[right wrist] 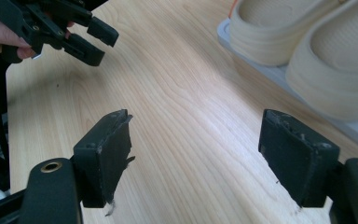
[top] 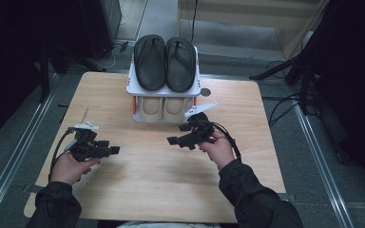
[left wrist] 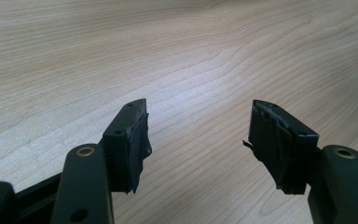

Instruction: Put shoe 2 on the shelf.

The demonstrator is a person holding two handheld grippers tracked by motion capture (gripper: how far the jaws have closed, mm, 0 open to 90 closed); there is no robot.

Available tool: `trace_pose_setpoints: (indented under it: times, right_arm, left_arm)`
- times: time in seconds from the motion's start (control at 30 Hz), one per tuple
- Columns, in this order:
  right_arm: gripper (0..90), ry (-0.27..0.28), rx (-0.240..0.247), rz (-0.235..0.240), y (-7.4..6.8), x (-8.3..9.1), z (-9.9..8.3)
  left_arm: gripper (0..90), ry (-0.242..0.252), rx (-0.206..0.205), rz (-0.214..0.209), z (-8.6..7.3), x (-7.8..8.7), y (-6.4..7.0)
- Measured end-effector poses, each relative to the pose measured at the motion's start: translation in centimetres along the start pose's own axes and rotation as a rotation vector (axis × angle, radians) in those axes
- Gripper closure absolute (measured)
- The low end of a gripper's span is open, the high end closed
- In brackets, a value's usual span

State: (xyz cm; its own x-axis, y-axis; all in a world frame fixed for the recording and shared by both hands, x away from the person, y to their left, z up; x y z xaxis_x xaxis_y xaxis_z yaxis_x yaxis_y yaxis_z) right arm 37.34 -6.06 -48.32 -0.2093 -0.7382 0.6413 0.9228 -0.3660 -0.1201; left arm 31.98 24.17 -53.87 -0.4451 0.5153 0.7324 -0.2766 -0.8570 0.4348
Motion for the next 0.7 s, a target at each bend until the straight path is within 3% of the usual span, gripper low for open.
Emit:
trace_pose_setpoints:
  times: [0.27, 0.47, 0.7]
  right_arm:
    - [25.7, 0.008, -0.038, -0.025, 0.8, 1.0, -2.5]
    - [25.7, -0.008, -0.028, -0.057, 1.4, 1.7, -3.9]
    - [25.7, 0.001, -0.052, -0.073, 2.0, 2.7, -5.3]
  left_arm:
    - [38.4, -0.005, -0.002, -0.004, -0.1, -0.1, 0.2]
    - [38.4, -0.007, -0.006, -0.002, -0.1, -0.2, 0.2]
    - [38.3, -0.012, -0.008, -0.010, -0.1, -0.3, 0.4]
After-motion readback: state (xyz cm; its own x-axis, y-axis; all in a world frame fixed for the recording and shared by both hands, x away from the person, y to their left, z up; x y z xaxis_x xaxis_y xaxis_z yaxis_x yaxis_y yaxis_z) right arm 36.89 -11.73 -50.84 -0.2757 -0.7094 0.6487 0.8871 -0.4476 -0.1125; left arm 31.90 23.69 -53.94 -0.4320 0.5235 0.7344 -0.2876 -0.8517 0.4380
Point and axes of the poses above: each handheld gripper's, and its own axes: x roughly backward along the jaws, z roughly out of its top, y roughly to its right, the point moved 5 cm from there along -x, roughly forward along the jaws, and after that the axes turned 12 degrees about x, right-handed, at the moved point
